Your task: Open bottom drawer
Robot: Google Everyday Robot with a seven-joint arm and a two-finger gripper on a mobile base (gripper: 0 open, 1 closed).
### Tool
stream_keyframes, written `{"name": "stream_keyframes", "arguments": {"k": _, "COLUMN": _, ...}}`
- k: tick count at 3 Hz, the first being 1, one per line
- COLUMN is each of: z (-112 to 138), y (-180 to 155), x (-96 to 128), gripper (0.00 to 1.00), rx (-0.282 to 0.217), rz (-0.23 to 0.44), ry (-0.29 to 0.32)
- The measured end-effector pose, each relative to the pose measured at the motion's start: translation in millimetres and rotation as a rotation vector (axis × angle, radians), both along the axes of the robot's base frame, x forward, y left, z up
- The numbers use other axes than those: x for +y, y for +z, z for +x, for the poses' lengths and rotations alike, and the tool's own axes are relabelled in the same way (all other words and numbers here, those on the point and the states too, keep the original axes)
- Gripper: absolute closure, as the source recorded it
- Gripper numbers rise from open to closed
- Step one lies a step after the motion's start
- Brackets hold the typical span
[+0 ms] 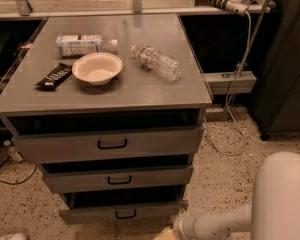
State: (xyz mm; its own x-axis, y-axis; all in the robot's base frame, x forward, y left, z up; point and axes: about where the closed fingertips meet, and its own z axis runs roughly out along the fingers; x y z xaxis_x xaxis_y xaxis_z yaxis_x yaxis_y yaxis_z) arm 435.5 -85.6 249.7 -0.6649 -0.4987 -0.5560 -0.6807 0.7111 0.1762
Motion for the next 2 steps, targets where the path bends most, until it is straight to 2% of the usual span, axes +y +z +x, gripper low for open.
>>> {"name": "stream_keyframes", "arguments": {"k": 1, "z": 28, "y": 16, "x": 10, "gripper": 0.00, "rx": -0.060, "rz": 0.000, "ry": 0.016}}
{"name": "stream_keyframes", "arguments": {"k": 2, "z": 55, "y": 16, "x": 23, "gripper": 0.00, "rx": -0.071, "rz": -0.036, "ry": 0.050}}
